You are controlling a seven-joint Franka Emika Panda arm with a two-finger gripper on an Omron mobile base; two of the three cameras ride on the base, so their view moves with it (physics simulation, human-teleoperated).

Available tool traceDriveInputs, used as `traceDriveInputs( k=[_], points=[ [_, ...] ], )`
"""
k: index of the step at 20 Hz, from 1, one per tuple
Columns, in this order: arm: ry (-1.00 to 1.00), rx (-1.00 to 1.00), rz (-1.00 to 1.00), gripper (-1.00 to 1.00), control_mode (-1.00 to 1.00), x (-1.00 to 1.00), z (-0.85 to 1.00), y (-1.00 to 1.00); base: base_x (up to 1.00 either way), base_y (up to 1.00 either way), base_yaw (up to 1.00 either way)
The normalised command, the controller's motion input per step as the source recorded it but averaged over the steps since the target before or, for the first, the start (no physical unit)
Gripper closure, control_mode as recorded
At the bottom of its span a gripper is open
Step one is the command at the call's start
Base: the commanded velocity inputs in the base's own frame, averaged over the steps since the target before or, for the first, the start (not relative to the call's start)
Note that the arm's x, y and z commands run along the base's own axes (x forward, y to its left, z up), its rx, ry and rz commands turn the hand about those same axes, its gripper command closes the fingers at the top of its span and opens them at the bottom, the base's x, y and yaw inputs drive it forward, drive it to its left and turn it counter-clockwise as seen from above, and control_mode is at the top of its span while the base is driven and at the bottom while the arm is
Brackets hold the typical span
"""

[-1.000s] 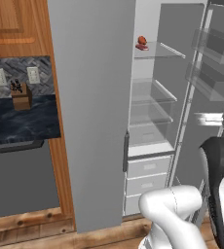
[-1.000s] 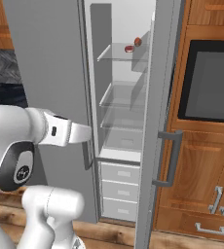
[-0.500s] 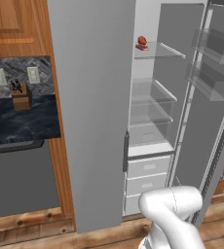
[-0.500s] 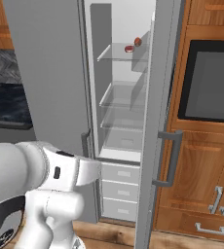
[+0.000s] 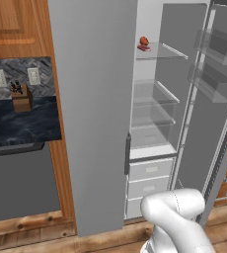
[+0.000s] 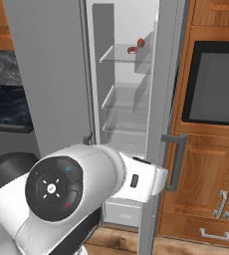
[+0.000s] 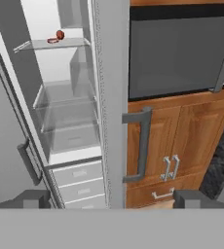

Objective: Pick up the frozen steak from the freezer, place it on any shelf in the fridge, and close the fridge and freezer doors when done.

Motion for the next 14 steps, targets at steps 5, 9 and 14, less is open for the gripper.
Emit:
traceDriveInputs(
  k=[5, 9, 14],
  points=[
    [-0.04, 0.02, 0.03, -1.0, -1.0, 0.31, 0.05, -0.75, 0.0, 0.0, 0.0],
    [-0.06, 0.02, 0.1, -1.0, -1.0, 0.29, 0.0, -0.57, 0.0, 0.0, 0.0],
    [-0.04, 0.06, 0.03, -1.0, -1.0, 0.57, 0.01, -0.48, 0.0, 0.0, 0.0]
  ],
)
